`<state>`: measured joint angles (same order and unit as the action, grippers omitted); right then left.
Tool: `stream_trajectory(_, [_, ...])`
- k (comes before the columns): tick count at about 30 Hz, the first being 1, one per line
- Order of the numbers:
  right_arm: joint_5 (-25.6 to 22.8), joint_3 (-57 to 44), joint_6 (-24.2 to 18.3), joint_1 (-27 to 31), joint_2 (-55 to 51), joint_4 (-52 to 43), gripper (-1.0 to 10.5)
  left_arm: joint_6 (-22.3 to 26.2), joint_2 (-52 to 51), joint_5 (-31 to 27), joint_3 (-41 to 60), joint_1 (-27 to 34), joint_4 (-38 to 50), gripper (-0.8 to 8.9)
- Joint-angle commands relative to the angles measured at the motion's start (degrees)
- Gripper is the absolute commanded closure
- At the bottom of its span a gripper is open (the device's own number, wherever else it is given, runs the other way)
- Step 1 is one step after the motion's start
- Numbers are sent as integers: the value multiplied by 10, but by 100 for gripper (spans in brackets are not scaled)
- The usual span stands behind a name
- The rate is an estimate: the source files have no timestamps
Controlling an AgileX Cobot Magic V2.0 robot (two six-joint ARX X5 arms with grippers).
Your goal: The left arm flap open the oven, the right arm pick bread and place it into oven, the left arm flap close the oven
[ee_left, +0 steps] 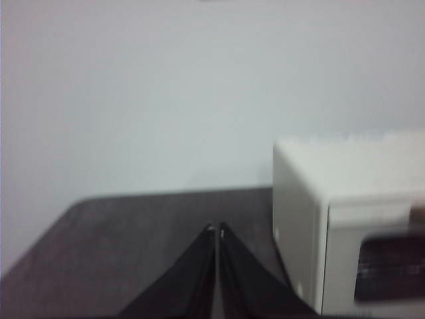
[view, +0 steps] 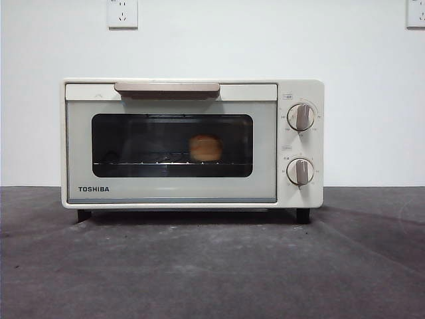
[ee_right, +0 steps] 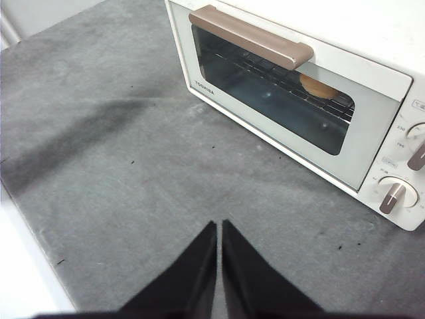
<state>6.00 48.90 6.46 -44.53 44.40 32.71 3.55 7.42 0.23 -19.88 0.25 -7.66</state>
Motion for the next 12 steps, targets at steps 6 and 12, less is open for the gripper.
stream_trajectory(6, [0, 6, 7, -4, 4, -5, 940, 5, -55, -1, 108, 2, 3, 797])
stream_trajectory(12, [0, 6, 7, -4, 4, -5, 940, 5, -72, -1, 151, 2, -3, 797])
